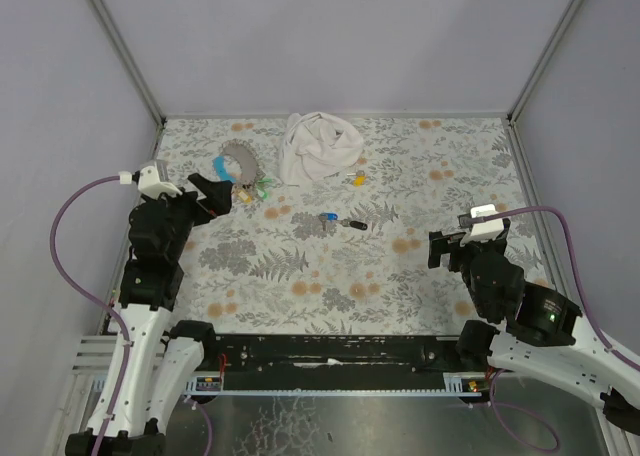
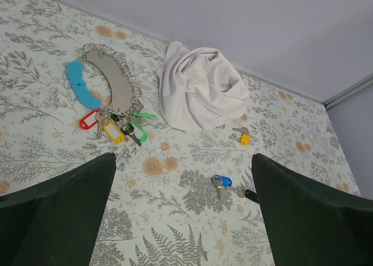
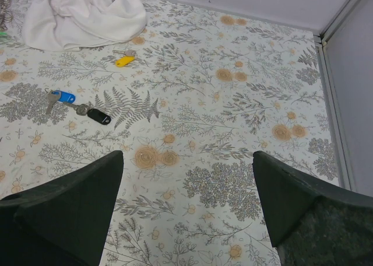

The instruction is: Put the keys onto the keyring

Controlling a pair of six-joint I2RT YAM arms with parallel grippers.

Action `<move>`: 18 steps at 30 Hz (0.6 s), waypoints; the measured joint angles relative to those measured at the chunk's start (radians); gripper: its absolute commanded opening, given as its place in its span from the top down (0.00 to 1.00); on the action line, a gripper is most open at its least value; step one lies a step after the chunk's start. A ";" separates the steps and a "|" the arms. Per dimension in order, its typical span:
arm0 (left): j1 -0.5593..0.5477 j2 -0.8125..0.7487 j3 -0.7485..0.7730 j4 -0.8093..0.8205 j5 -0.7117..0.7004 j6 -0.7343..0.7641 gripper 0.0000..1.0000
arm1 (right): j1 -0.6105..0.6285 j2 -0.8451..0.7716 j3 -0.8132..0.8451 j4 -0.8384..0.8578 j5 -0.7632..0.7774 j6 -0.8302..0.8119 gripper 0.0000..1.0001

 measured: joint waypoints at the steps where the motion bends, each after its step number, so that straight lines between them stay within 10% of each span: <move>1: 0.000 0.001 0.000 0.000 0.000 0.000 0.00 | 0.000 0.000 0.000 0.000 0.000 0.000 0.01; 18: 0.001 0.080 0.010 -0.071 0.024 -0.029 0.00 | 0.000 -0.023 0.000 -0.001 -0.004 0.001 0.01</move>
